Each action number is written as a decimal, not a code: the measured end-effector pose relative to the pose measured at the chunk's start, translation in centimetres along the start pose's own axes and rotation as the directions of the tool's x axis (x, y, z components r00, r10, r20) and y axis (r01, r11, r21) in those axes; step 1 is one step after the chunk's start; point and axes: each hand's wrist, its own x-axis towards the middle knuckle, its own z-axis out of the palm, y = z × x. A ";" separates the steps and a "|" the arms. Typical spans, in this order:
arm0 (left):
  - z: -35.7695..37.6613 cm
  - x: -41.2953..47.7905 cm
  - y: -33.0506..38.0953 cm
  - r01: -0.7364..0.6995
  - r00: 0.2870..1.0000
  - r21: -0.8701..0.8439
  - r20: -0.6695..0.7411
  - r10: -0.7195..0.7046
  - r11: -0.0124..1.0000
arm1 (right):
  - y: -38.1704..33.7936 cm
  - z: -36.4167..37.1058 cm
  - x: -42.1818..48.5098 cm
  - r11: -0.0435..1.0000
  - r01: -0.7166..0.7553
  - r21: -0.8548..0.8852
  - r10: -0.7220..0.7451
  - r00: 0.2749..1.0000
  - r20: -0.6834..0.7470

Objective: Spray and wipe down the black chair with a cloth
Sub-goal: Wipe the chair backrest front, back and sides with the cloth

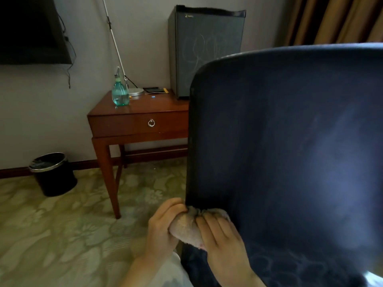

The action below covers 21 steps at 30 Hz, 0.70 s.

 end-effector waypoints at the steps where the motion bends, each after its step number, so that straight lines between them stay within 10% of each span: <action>1: -0.2 0.2 0.0 -0.008 1.000 0.018 0.018 0.007 1.000 | 0.0 -0.3 0.2 1.000 -0.004 0.006 0.004 1.000 0.000; 14: -7.6 19.4 15.7 -0.336 0.897 0.174 -0.242 0.371 0.926 | 0.3 -16.5 16.9 0.989 0.138 -0.047 -0.146 0.929 -0.341; 21: -6.8 18.8 14.7 -0.310 0.895 0.165 -0.283 0.346 0.936 | 0.9 -15.2 16.5 0.985 0.159 -0.065 -0.171 0.874 -0.456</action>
